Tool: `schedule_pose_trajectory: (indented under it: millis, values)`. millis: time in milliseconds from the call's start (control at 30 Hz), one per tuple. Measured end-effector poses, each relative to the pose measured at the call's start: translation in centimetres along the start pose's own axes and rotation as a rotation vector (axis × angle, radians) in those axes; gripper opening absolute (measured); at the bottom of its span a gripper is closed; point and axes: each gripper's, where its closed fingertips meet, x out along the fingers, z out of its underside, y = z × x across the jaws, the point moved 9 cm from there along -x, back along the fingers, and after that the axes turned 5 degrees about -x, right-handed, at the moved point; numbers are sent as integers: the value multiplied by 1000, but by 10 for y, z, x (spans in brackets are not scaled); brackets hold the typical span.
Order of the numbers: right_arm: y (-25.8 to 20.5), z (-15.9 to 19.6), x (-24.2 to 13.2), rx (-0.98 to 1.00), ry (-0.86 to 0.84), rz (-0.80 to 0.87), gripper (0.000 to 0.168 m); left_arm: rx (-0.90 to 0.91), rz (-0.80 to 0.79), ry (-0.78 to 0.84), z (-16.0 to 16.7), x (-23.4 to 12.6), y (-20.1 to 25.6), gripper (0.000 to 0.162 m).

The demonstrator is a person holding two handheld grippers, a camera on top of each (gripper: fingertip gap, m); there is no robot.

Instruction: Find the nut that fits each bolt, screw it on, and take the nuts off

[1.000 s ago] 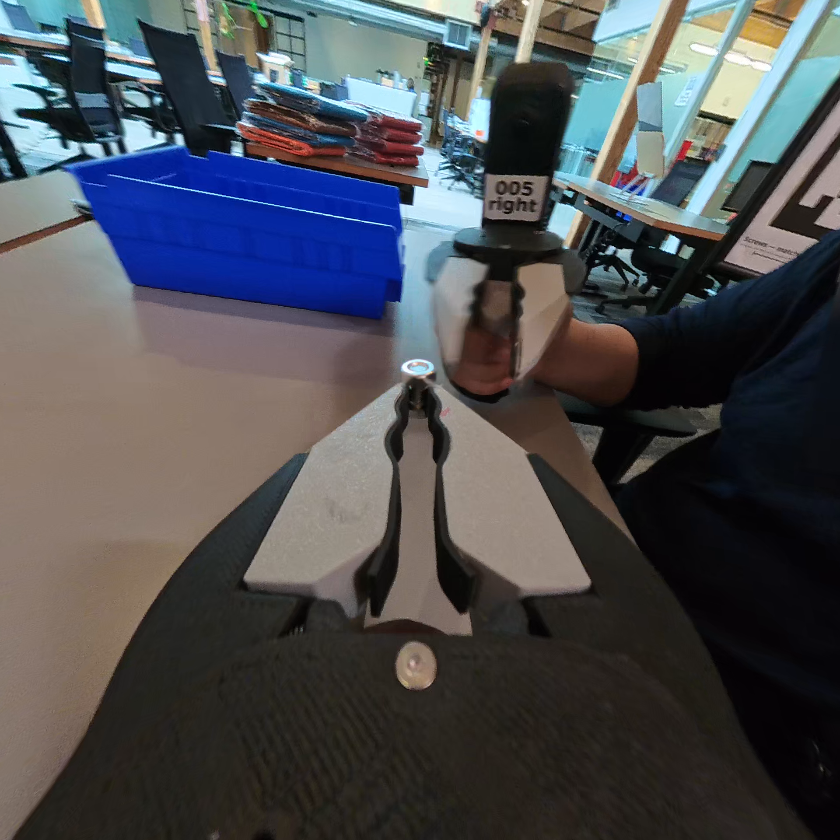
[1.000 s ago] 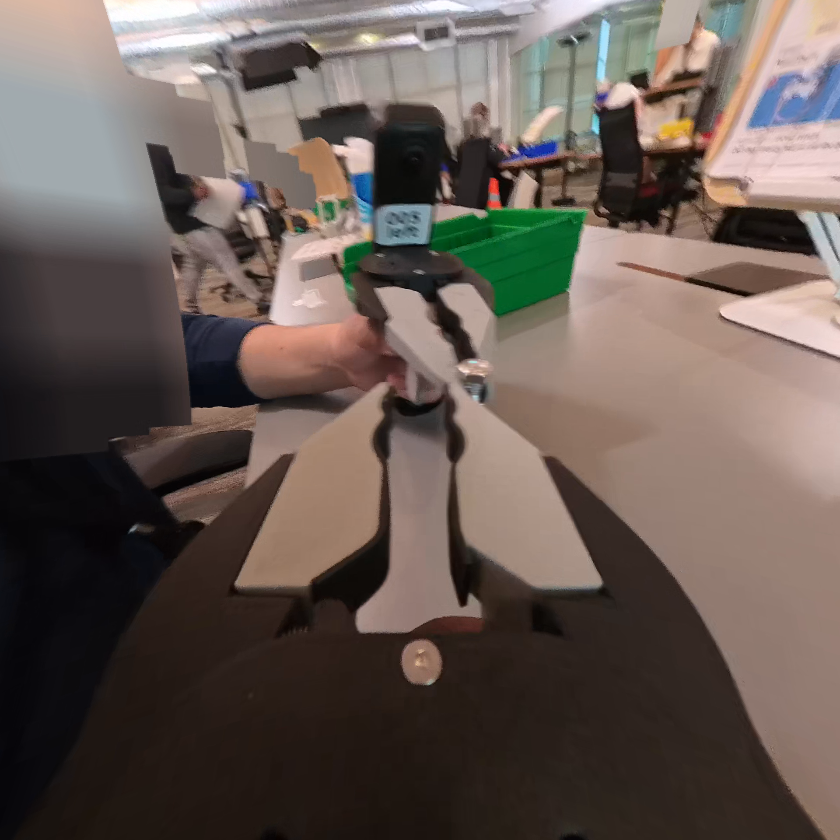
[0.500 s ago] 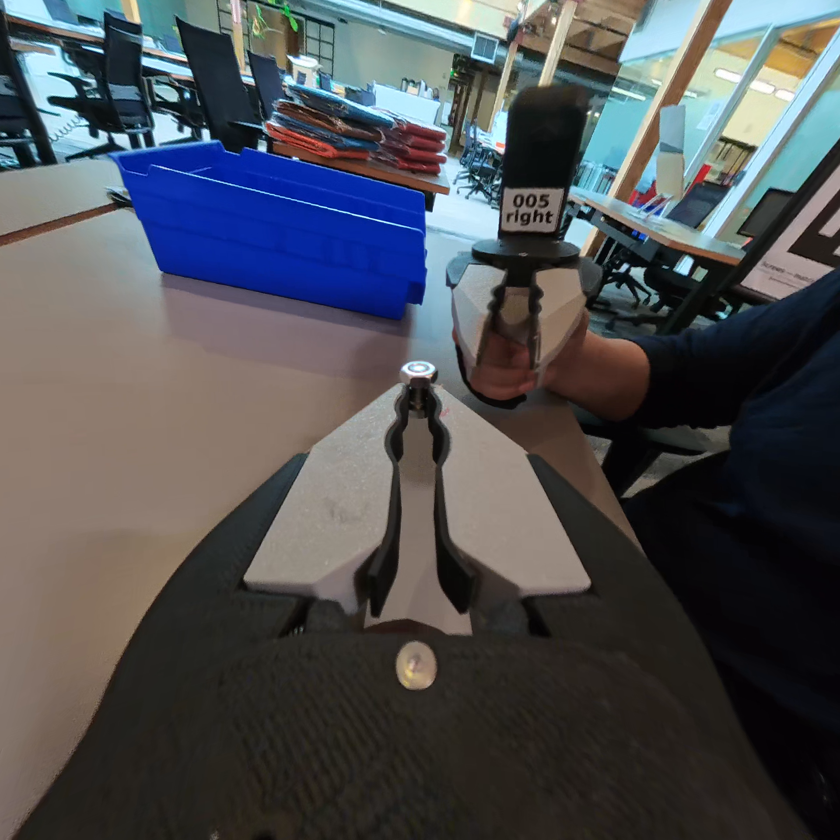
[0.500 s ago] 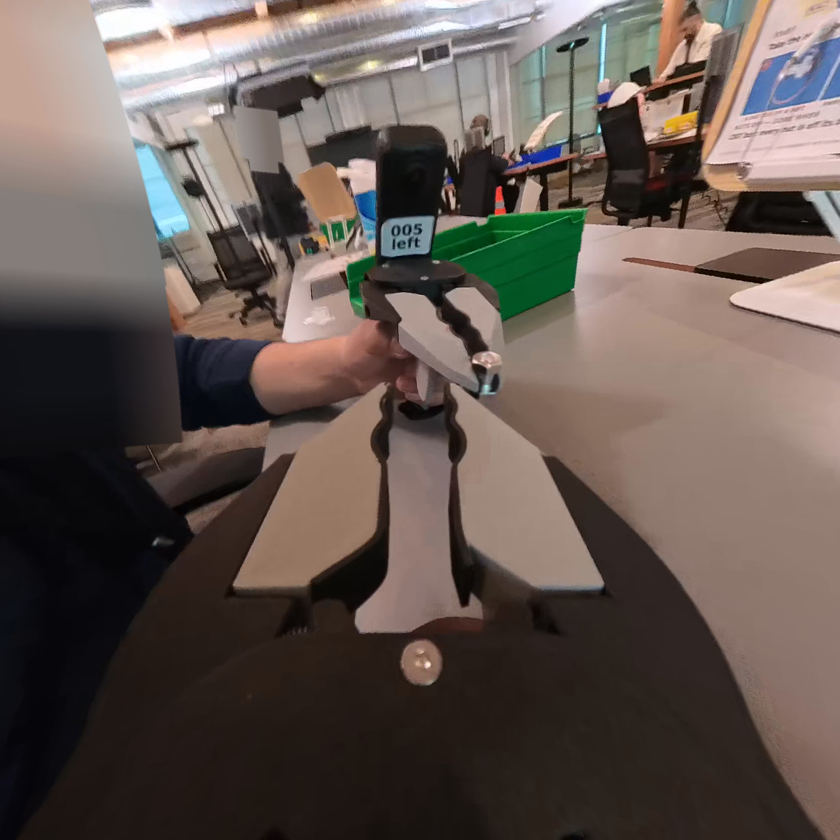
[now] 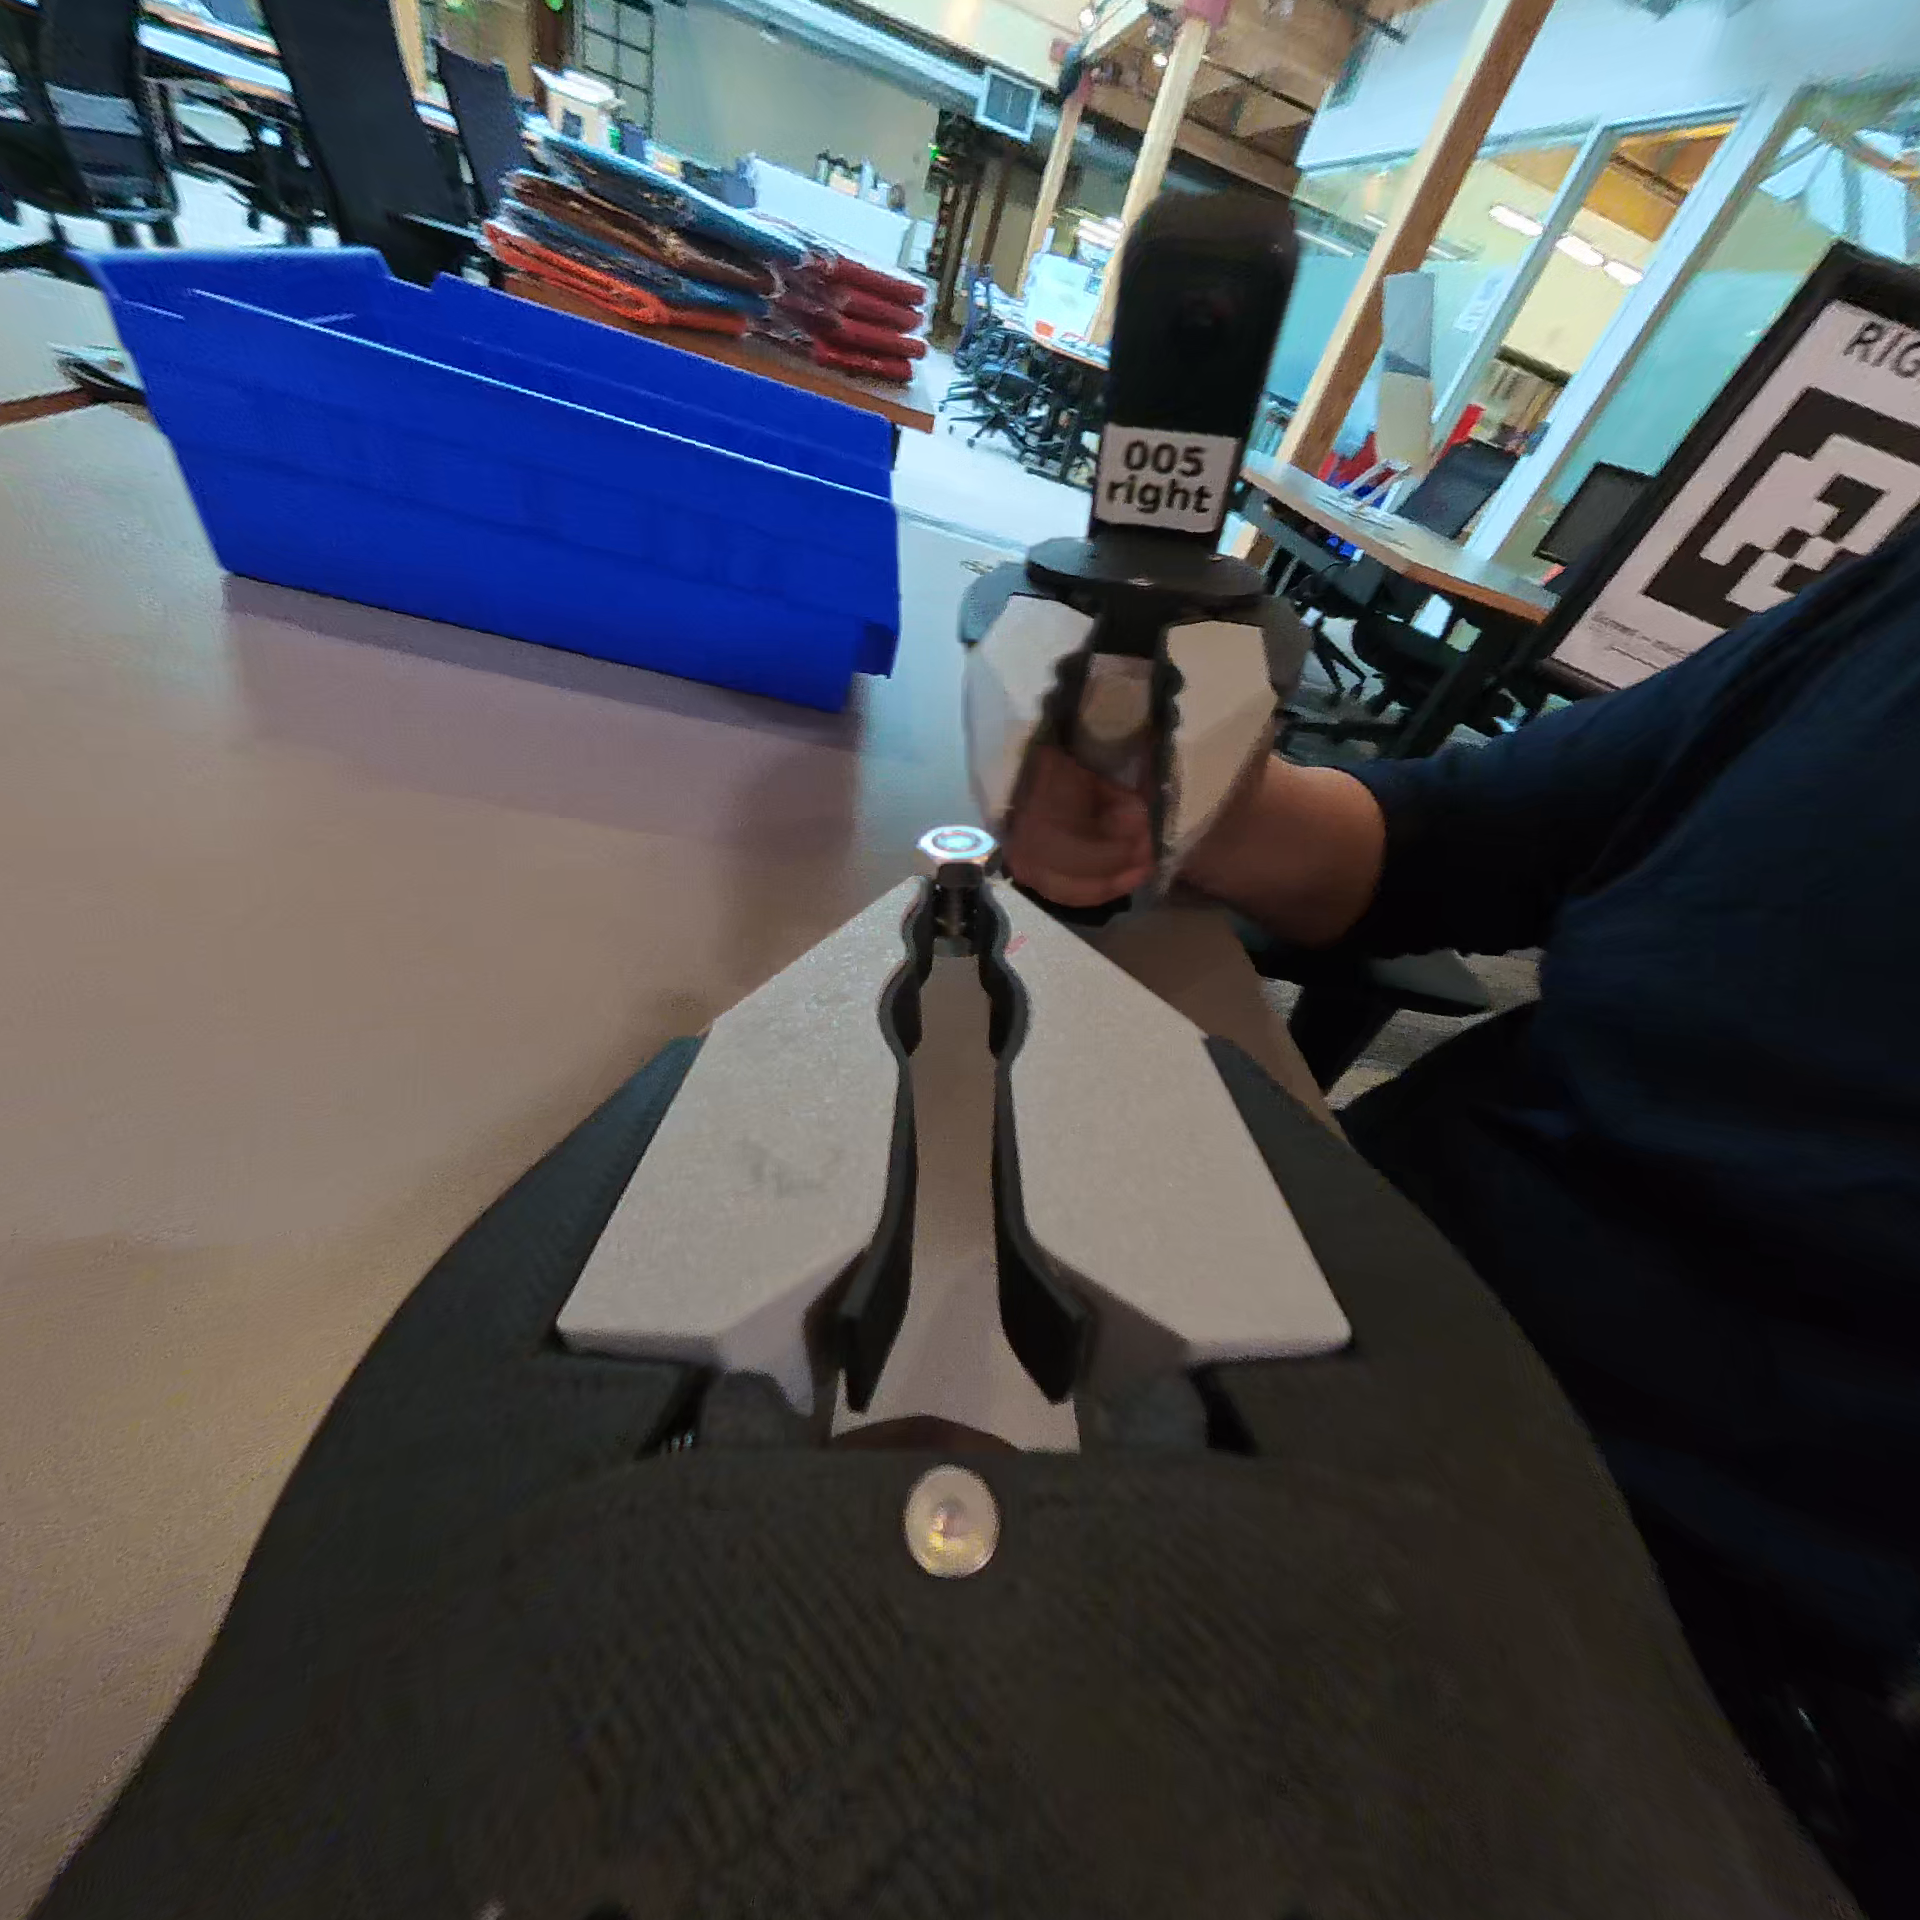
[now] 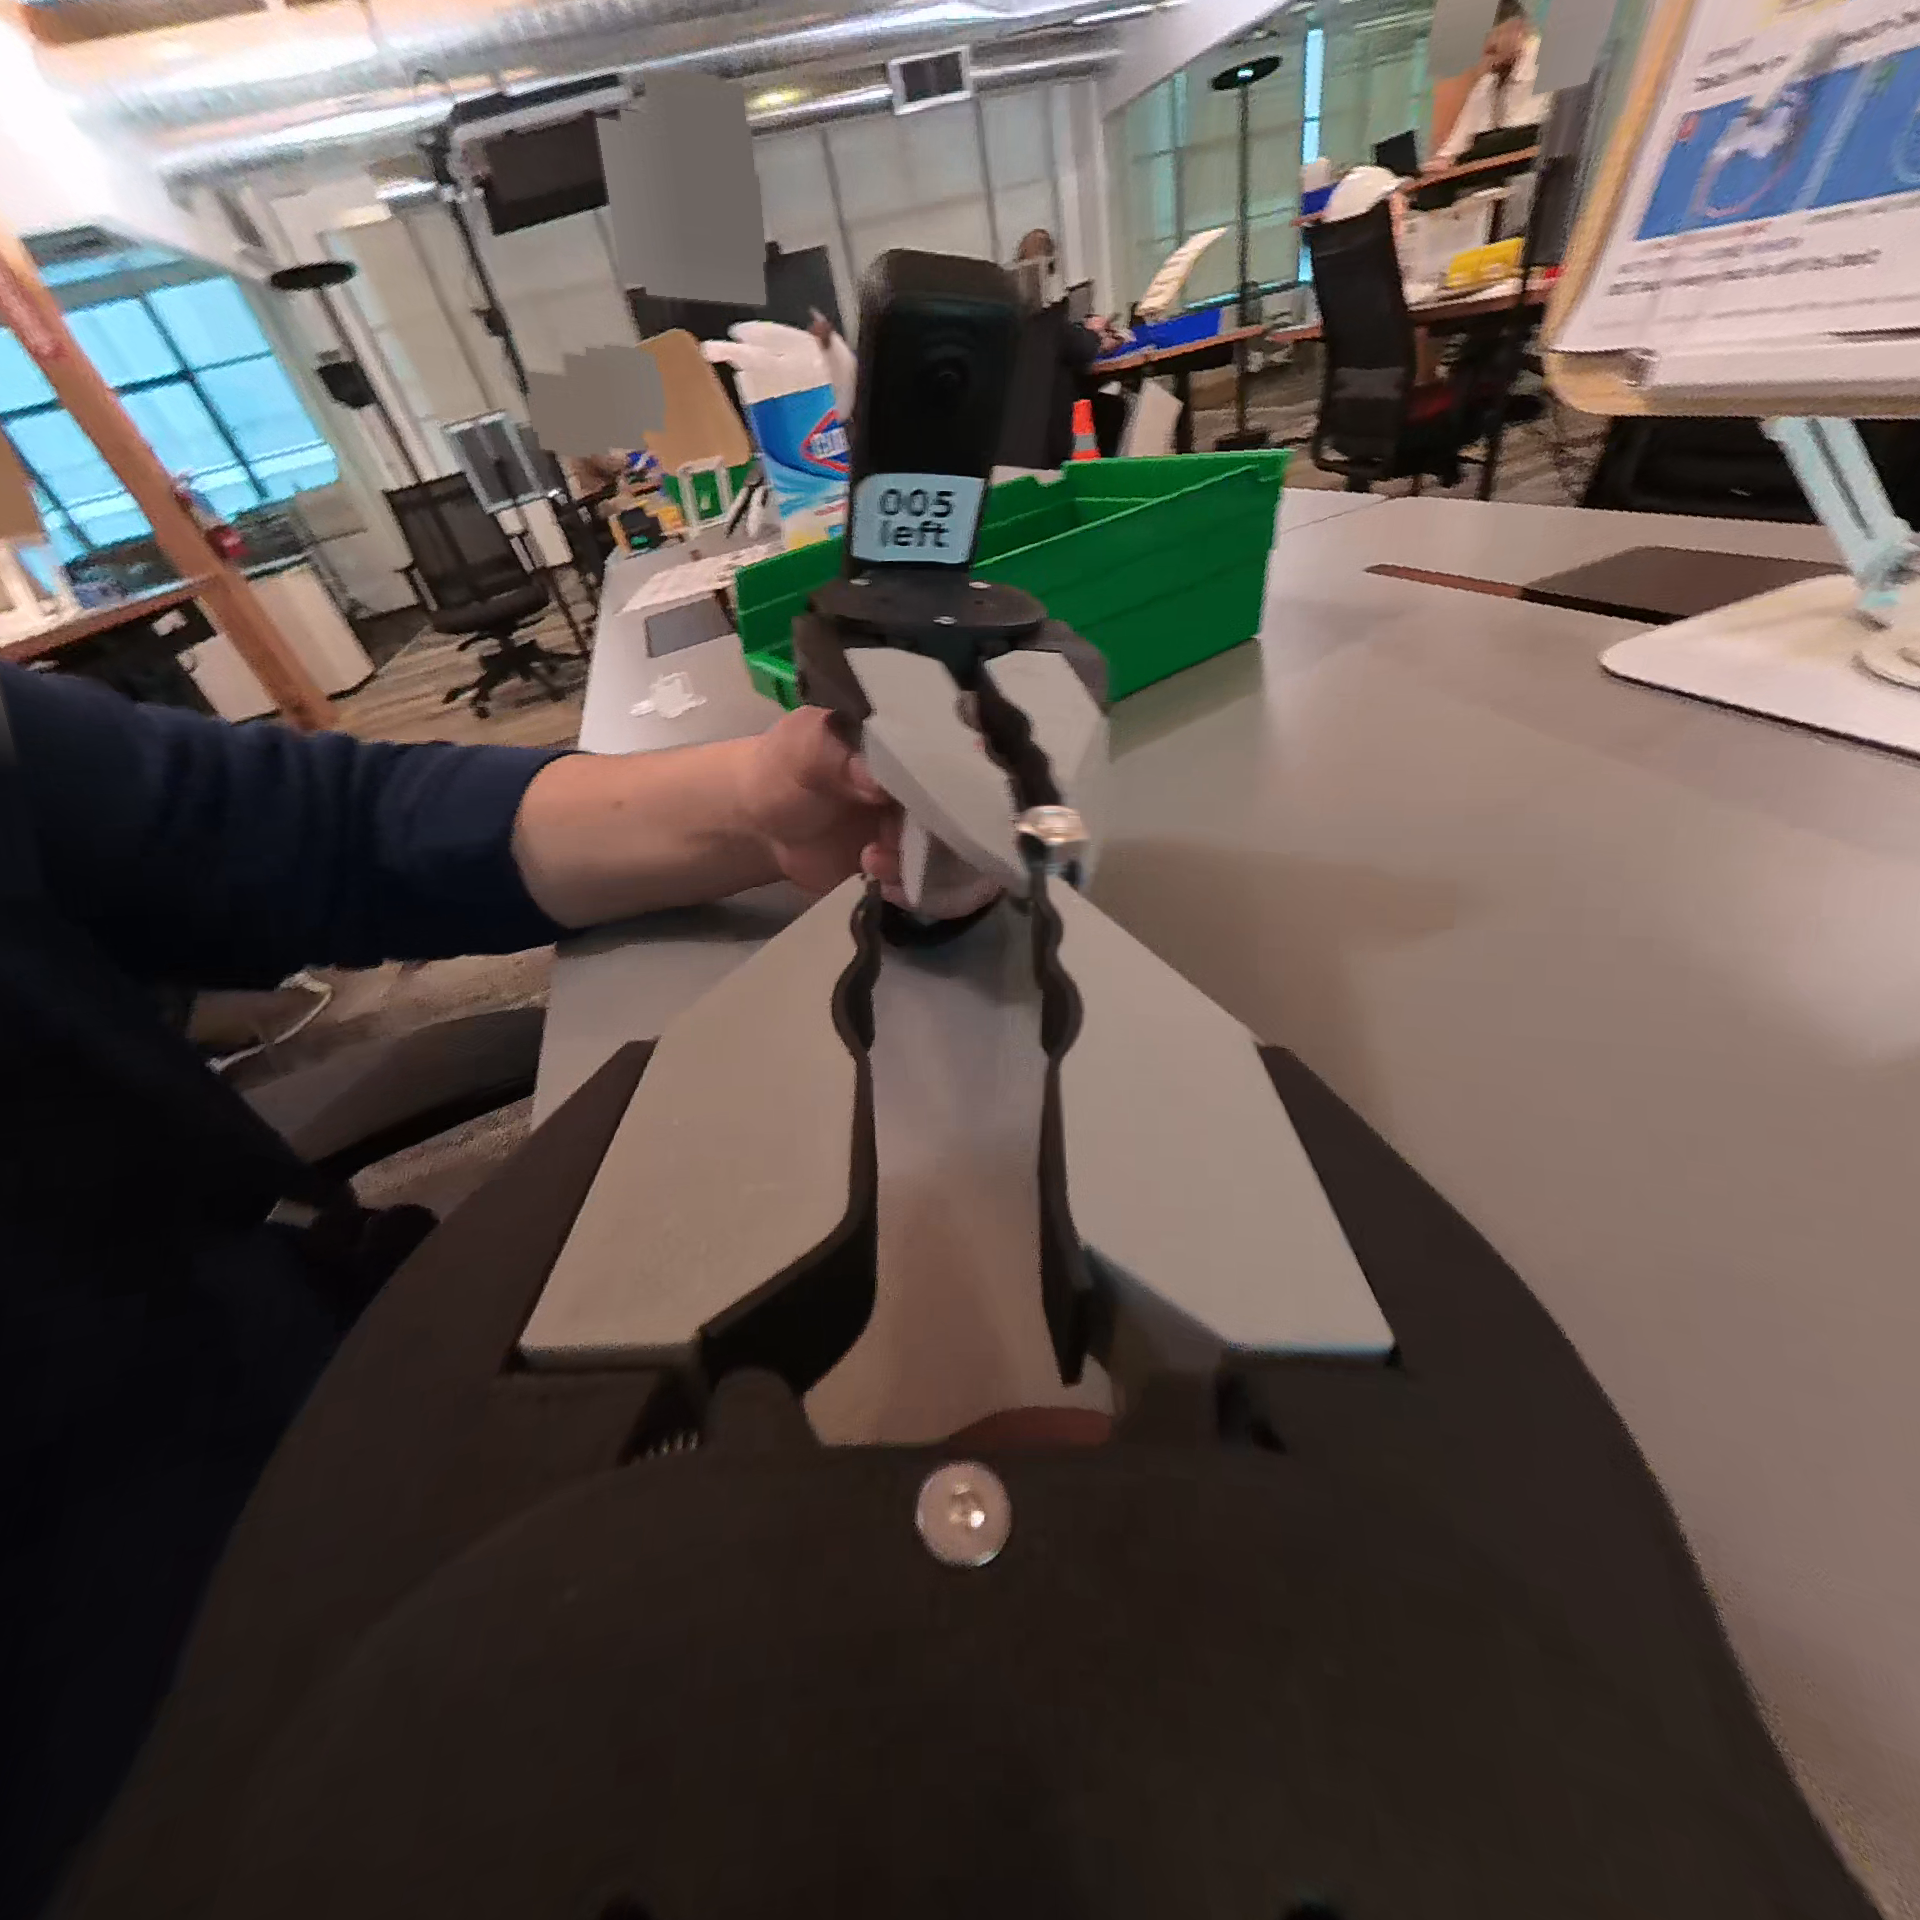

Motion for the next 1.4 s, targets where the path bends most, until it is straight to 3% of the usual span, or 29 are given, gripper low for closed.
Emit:
schedule_pose_trajectory:
  millis: [67,200,333,500,700,900,1133,1400]
  values:
    - [4,2,2,27,-16,29,39,23,22,-5,0,3,5,5]
    - [1,4,5,-37,-55,65,36,13,43,37,-2,12,14,5]
    - [-2,1,3,-299,-104,225,34,-102,82,93,-5,4,6,5]
    - [-21,-10,11,-629,-156,216,36,-252,136,118,-5,-1,-2,5]
    - [-21,-9,23,-946,-262,282,38,-291,187,76,-1,4,1,5]
    - [-21,-5,25,-1054,-277,308,21,-339,196,62,2,6,-2,5]
    - [-18,-3,22,-1008,-271,279,20,-385,223,55,5,8,-4,5]
    - [-20,3,24,-1078,-304,318,20,-297,139,-1,5,7,-3,10]
